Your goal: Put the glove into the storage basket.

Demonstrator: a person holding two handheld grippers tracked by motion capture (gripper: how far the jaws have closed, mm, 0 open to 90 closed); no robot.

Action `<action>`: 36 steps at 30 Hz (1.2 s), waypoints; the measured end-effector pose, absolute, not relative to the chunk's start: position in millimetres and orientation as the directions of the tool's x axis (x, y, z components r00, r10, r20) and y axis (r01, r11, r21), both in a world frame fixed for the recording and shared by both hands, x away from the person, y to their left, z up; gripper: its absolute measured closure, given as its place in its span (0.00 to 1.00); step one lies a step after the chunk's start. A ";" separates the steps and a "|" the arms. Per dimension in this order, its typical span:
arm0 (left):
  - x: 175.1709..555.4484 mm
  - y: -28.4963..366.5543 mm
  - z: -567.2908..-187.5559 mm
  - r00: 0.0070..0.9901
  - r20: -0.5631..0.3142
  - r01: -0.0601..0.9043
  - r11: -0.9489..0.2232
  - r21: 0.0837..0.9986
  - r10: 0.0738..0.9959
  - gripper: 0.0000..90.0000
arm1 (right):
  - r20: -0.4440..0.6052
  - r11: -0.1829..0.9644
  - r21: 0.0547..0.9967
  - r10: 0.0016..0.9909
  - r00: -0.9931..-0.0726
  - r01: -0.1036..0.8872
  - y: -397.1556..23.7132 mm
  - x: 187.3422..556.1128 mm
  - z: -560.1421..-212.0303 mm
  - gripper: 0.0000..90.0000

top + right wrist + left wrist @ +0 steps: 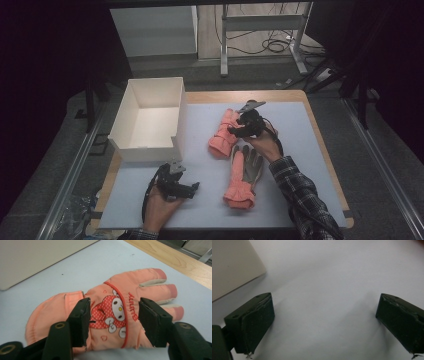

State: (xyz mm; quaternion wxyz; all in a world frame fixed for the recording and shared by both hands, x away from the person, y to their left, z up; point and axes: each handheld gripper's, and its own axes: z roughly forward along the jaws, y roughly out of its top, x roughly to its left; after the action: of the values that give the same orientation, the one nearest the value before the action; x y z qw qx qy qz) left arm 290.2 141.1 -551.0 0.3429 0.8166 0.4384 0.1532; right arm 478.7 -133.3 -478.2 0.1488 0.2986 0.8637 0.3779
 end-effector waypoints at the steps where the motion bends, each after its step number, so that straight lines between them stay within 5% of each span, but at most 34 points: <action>1: 290.2 141.1 -551.0 0.569 -0.050 0.611 -0.381 0.694 0.821 0.02 | -0.033 0.538 0.740 0.629 -0.777 0.404 -131.2 480.2 -479.2 0.46; 13: 290.1 141.0 -551.0 0.569 -0.051 0.611 -0.380 0.695 0.821 0.02 | -0.023 0.572 0.683 0.638 -0.770 0.453 -119.4 497.5 -503.8 0.47; 25: 290.1 141.0 -551.0 0.569 -0.051 0.610 -0.381 0.695 0.821 0.02 | -0.003 0.569 0.658 0.658 -0.753 0.493 -115.4 495.8 -506.2 0.92; 36: 290.2 141.0 -551.1 0.569 -0.052 0.612 -0.380 0.694 0.821 0.02 | 0.008 0.545 0.685 0.658 -0.753 0.483 -120.4 491.9 -486.2 0.97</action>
State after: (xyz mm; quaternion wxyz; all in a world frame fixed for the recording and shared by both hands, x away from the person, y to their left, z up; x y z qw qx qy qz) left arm 290.2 141.0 -551.1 0.3429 0.8165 0.4386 0.1525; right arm 491.9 -120.4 -486.2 0.1259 0.3280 0.8698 0.3463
